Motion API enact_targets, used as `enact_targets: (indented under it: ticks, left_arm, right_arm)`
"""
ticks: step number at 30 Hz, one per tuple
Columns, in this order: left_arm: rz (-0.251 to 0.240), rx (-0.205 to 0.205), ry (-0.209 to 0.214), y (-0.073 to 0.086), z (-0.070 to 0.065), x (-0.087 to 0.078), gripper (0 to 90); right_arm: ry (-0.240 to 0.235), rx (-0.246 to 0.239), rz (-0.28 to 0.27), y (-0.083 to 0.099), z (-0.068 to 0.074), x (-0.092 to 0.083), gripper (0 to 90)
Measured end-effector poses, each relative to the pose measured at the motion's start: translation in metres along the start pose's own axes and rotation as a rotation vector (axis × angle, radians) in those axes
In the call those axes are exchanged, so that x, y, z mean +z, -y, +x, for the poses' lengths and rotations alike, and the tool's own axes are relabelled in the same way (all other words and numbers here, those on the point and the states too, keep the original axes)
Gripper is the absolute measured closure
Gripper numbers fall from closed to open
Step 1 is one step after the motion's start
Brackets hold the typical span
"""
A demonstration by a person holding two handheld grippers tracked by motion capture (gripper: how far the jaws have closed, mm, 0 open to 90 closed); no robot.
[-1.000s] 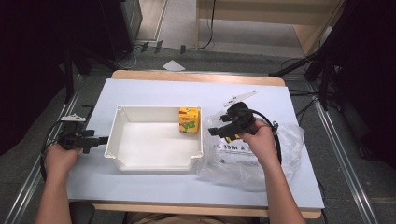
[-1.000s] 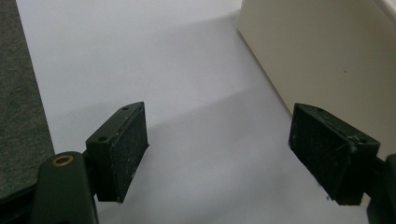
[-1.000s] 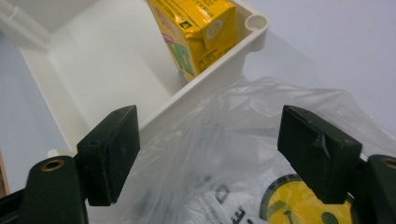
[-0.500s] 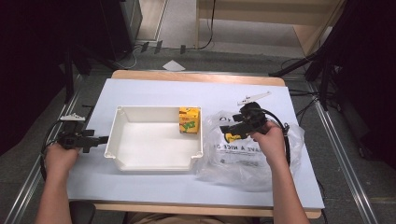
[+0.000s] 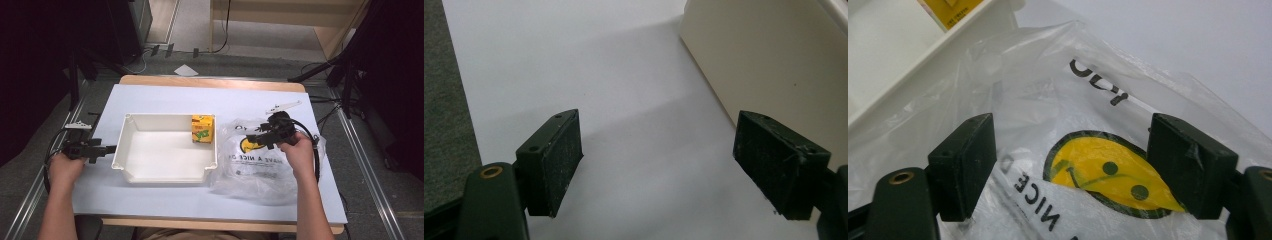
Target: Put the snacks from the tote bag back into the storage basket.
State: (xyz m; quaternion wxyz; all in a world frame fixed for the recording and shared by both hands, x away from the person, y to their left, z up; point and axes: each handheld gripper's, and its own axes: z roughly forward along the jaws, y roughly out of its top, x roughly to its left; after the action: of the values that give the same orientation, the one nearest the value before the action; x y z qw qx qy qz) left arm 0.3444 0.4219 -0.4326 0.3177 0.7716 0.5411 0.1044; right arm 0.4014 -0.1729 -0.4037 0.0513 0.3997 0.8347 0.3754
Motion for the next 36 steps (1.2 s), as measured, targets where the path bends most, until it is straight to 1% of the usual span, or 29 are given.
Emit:
enact_targets:
  ticks: [4, 7, 9, 11, 13, 25, 28, 30, 31, 34, 35, 36]
  left_arm:
    - [0.004, 0.003, 0.0, -0.0005, 0.0, 0.0008, 20.8]
    - [0.002, 0.001, 0.001, -0.0008, -0.0002, 0.0011, 20.8]
    - [0.001, 0.003, 0.001, -0.001, -0.0002, 0.0013, 20.8]
    - [0.002, 0.003, 0.001, -0.0012, -0.0003, 0.0015, 20.8]
    - [0.003, 0.003, 0.0, -0.0013, -0.0005, 0.0017, 20.8]
    - [0.003, 0.003, 0.002, -0.0016, -0.0009, 0.0024, 20.8]
    - [0.002, 0.002, 0.002, -0.0017, -0.0009, 0.0023, 20.8]
    - [0.003, 0.003, 0.003, -0.0018, -0.0008, 0.0023, 20.8]
    - [0.003, 0.002, 0.003, -0.0018, -0.0009, 0.0023, 20.8]
    - [0.004, 0.005, 0.002, -0.0018, -0.0009, 0.0025, 20.8]
    - [0.003, 0.004, 0.002, -0.0019, -0.001, 0.0025, 20.8]
    - [0.003, 0.005, 0.002, -0.0019, -0.0009, 0.0025, 20.8]
  right_arm:
    - [0.012, -0.001, -0.004, 0.0027, -0.0037, -0.0006, 20.6]
    - [0.017, 0.017, 0.006, 0.0044, -0.0051, -0.0004, 20.6]
    - [0.016, 0.019, 0.005, 0.0047, -0.0055, 0.0, 20.6]
    - [0.018, 0.034, 0.024, 0.0053, -0.0065, 0.0011, 20.7]
    - [0.024, 0.041, 0.032, 0.0058, -0.0071, 0.0022, 20.8]
    - [0.019, 0.029, 0.039, 0.0054, -0.0048, 0.0043, 20.6]
    - [0.019, 0.012, 0.018, 0.0049, -0.003, 0.004, 19.9]
    - [0.035, -0.018, 0.005, 0.0042, -0.0017, 0.0032, 18.9]
    - [0.054, -0.039, 0.008, 0.0033, -0.0007, 0.0035, 18.7]
    - [0.06, -0.051, 0.012, 0.0028, 0.0002, 0.0043, 18.3]
    - [0.057, -0.048, 0.02, 0.0027, 0.0012, 0.0042, 18.2]
    - [0.057, -0.072, 0.02, 0.0021, 0.0019, 0.0055, 17.1]
